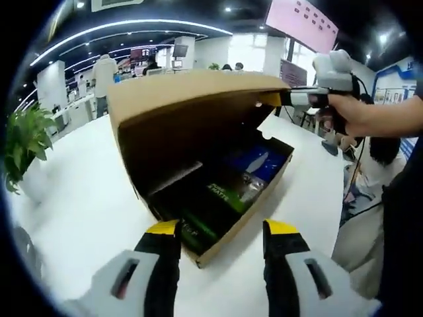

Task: Operate the shoe box by opening the lid, removing the specified soft item, and placing it in the target area until the item is outside and the box remains undamaged.

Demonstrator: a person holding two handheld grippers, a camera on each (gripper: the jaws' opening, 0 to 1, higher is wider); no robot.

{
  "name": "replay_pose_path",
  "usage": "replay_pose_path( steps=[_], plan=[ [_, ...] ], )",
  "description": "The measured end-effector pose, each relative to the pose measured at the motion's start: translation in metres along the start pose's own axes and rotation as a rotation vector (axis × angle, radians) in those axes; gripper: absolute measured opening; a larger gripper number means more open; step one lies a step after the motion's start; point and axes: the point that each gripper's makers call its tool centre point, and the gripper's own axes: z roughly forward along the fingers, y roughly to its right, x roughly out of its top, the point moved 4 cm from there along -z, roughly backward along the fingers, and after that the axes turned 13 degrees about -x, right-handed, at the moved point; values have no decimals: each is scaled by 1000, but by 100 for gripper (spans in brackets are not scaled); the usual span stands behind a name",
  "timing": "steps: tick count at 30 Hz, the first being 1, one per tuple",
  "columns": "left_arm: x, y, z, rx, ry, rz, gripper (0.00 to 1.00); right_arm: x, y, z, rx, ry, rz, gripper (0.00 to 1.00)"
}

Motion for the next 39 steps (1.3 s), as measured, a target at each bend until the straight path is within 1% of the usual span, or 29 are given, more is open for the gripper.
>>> replay_pose_path(
  steps=[2,4,7,8,9,10,11,13,14,15,16,17,18,21,24,26,28,29,30,31,32,34,35,36,37,39],
  plan=[
    [-1,-3,2,-4,-16,13,42,1,2,1,-8,-1,0,22],
    [-2,-5,7,-3,-29,15,42,3,4,1,-24,4,-10,20],
    [1,-2,9,-26,-30,26,43,5,4,0,-29,5,0,19],
    [1,0,10,-45,-36,44,43,5,6,0,-37,10,-11,17],
    [1,1,11,-66,-51,64,42,5,7,1,-40,9,-16,14],
    [-1,2,12,-88,-79,94,39,4,8,1,-44,8,-26,12],
    [-2,1,12,-88,-103,114,37,3,9,1,-45,6,-23,11],
    [-2,0,13,-93,-115,123,33,3,14,0,-57,5,-20,5],
    [-1,1,13,-105,-114,120,33,3,16,-1,-66,4,-22,2],
    [-2,4,15,-132,-127,133,34,2,19,0,-67,0,-16,0],
    [-3,5,16,-152,-145,158,38,1,19,1,-62,-6,-10,0],
    [-5,5,17,-168,-184,209,40,1,19,1,-53,-7,-11,0],
    [-6,5,18,-169,-197,220,41,1,19,1,-48,-5,-17,0],
    [-6,5,23,-171,-237,291,35,3,19,1,-42,-17,1,0],
    [-7,6,28,-176,-247,268,34,4,18,2,-45,-27,9,0],
    [-7,6,29,-170,-242,264,33,4,18,3,-43,-29,5,0],
    [-8,8,29,-174,-246,258,30,4,18,3,-37,-27,-7,0],
    [-9,8,28,-156,-249,277,30,3,18,3,-32,-23,-22,0],
    [-6,6,28,-130,-229,293,29,3,18,4,-28,-19,-47,0],
    [-7,7,27,-138,-225,278,27,2,18,5,-22,-21,-66,0],
    [-9,7,27,-146,-232,259,26,3,18,6,-21,-25,-62,0],
    [-15,6,27,-150,-268,261,24,6,19,6,-16,-32,-62,0],
    [-21,8,27,-175,-313,275,21,7,19,7,-13,-37,-60,0],
    [-24,8,27,-183,-342,290,18,7,19,7,-12,-39,-60,0],
    [-22,5,31,-159,-343,341,17,6,19,7,-11,-39,-69,0],
    [-20,3,33,-138,-364,324,11,7,19,7,4,-41,-77,0]
  ],
)
